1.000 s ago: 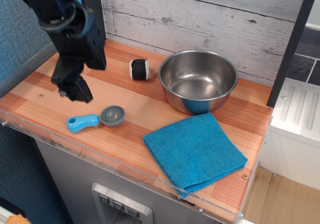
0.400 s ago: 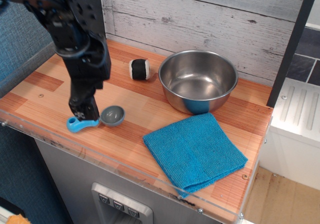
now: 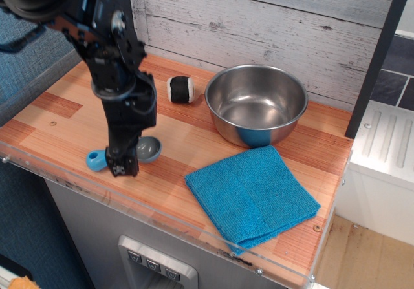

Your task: Place the spoon to the back end on the table.

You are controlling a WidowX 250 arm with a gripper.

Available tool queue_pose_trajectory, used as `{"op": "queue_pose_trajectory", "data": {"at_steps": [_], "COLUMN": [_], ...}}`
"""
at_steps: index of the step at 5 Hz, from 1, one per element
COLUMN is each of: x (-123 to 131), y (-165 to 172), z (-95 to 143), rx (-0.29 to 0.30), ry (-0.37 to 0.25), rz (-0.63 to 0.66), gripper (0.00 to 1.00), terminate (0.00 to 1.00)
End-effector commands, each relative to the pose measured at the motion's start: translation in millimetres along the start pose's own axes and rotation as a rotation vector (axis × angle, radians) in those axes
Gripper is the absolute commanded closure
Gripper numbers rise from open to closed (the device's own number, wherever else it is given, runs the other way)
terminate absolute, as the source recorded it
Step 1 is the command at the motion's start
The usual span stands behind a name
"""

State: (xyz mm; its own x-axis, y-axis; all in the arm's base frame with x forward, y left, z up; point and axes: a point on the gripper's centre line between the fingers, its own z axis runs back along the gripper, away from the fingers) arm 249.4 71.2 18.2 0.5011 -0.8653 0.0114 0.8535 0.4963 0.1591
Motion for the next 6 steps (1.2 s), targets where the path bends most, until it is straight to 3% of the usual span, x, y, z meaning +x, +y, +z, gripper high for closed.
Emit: {"op": "queue_pose_trajectory", "data": {"at_steps": [1,2,4,6], "x": [0,-1,3,8], "y": [-6,-5,-7,1], "z": [-6,-6,-5,11], "rx": [-0.005,0.007,0.007,0.03], "ry": [0.018,0.021,0.004,-0.03], "rz": [0.016,0.014,-0.027,-0.097], "gripper": [0.0,1.0,1.0,1.0], "terminate": [0.0,0.0,0.0,0.0]}}
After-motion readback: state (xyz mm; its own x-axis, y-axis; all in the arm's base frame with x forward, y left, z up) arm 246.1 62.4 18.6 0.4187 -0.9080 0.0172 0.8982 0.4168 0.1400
